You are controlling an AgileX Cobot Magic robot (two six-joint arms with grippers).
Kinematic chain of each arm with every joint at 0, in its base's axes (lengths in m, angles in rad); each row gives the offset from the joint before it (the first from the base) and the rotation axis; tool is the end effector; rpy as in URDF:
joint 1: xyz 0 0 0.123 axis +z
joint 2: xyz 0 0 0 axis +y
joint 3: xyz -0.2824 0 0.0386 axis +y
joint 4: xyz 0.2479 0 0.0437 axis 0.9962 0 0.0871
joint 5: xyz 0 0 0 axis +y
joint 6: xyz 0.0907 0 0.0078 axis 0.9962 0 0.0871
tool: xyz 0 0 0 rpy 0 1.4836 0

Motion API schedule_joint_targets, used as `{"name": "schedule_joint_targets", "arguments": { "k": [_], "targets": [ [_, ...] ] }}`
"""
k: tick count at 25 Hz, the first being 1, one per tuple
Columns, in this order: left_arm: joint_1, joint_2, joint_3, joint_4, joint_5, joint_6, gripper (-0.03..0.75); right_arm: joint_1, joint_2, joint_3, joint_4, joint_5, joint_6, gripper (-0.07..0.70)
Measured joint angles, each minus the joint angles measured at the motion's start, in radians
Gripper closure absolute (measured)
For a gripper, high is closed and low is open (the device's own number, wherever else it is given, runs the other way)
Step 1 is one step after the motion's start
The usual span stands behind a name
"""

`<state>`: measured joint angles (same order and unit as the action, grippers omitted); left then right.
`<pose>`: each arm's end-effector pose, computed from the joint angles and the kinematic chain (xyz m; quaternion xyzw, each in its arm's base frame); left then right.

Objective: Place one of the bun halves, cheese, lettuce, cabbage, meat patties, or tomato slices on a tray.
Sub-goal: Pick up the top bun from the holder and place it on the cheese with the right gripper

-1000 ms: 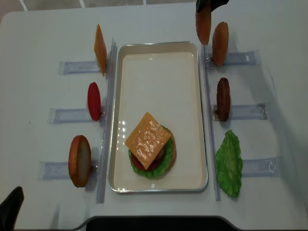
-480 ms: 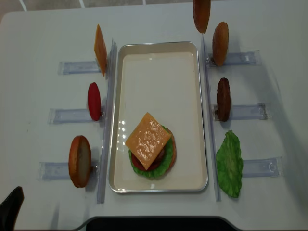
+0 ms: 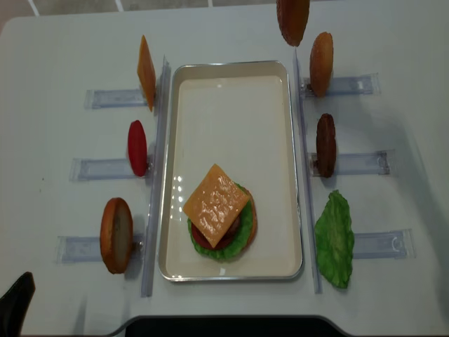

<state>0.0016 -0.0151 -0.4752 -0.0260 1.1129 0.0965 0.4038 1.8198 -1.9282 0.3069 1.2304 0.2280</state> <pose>-0.0066 -0.0021 0.2661 0.0420 0.8679 0.0113 0.4949 0.3524 0.1788 0.3830 -0.0726 0.9503 0.2262 0.2014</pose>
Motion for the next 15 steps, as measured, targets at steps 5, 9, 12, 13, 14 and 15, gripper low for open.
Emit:
{"name": "schedule_joint_targets", "arguments": {
  "k": [5,9,12,13,14,15],
  "targets": [
    [0.000,0.000,0.000,0.000,0.000,0.000,0.024,0.000,-0.068,0.020,0.000,-0.001,0.000,0.428],
    [0.000,0.000,0.000,0.000,0.000,0.000,0.024,0.004,-0.112,0.100,0.001,-0.001,0.000,0.428],
    [0.000,0.000,0.000,0.000,0.000,0.000,0.024,0.014,-0.153,0.173,0.024,-0.001,0.000,0.428],
    [0.000,0.000,0.000,0.000,0.000,0.000,0.024,0.015,-0.169,0.194,0.036,0.000,0.000,0.428],
    [0.000,0.000,0.000,0.000,0.000,0.000,0.024,0.015,-0.183,0.211,0.049,0.000,0.000,0.428],
    [0.000,0.000,0.000,0.000,0.000,0.000,0.024,0.015,-0.193,0.224,0.063,0.000,-0.003,0.428]
  ]
}}
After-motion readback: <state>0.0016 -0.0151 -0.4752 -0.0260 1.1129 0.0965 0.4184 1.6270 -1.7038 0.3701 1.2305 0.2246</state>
